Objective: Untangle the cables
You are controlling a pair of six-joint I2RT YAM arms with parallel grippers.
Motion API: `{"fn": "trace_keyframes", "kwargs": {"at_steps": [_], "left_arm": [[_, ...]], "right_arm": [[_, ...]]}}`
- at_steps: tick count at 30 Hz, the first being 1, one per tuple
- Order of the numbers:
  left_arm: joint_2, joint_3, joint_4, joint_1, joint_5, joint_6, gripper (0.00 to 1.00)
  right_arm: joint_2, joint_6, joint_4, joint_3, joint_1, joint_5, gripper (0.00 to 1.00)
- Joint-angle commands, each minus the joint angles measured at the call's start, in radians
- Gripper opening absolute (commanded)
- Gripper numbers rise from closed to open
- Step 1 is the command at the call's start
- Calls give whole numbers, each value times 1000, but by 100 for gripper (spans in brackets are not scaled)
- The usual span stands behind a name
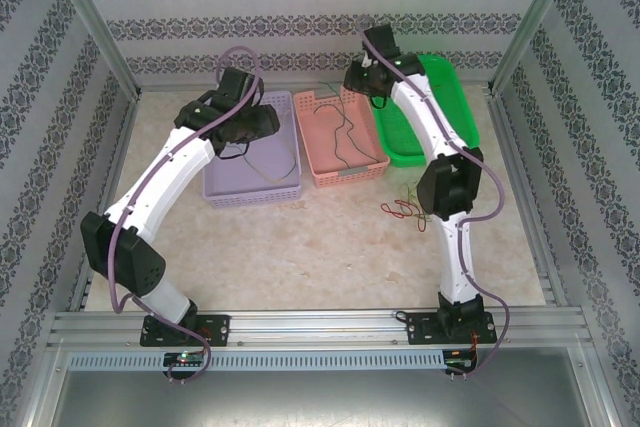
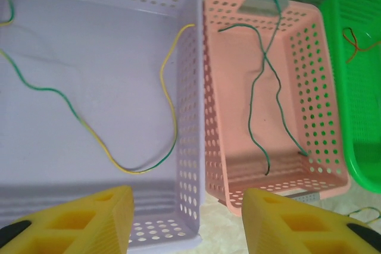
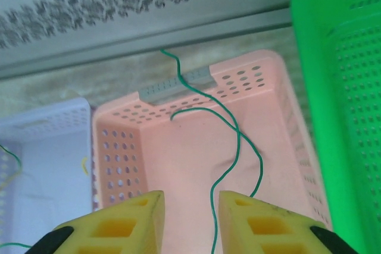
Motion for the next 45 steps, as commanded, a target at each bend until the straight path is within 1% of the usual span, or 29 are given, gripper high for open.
{"fn": "trace_keyframes", "kwargs": {"at_steps": [1,4,5,9,12,16,20,25,28,32,35,36,38,39,45], "left_arm": [[-36,-42,-40,-4,46,-55,50],[-58,-80,-22,-2,69,-61,50],[-65,-88,-21,-2,72,-59,50],[-88,-114,-21,-2,67,-54,50],[-95,-128,-19,-2,63,-51,50],[-93,-130,-19,4,71,-50,50],[-90,-123,-12,15,85,-47,49],[-84,-100,-8,32,104,-44,49],[-78,-87,-13,39,106,-40,49],[-74,-82,-2,45,117,-44,49],[-69,-75,4,47,127,-46,49],[-67,-71,5,48,128,-46,49],[-66,-67,10,48,130,-46,49],[-66,-65,10,48,129,-46,49],[-70,-56,9,48,135,-45,49]], "right_arm": [[79,-132,19,14,20,24,35],[145,-181,12,67,13,47,42],[158,-186,13,76,9,57,43],[221,-181,9,136,2,63,45],[271,-157,12,181,3,48,46],[320,-125,17,228,7,62,48],[362,-85,14,255,3,68,44],[409,-45,24,279,5,68,42],[442,-30,11,327,12,70,39],[450,-4,-9,337,12,120,41],[456,22,-15,340,8,128,41],[459,29,-20,342,7,123,40],[464,35,-29,348,4,110,33],[464,35,-31,348,5,105,31],[466,36,-56,358,14,86,24]]}}
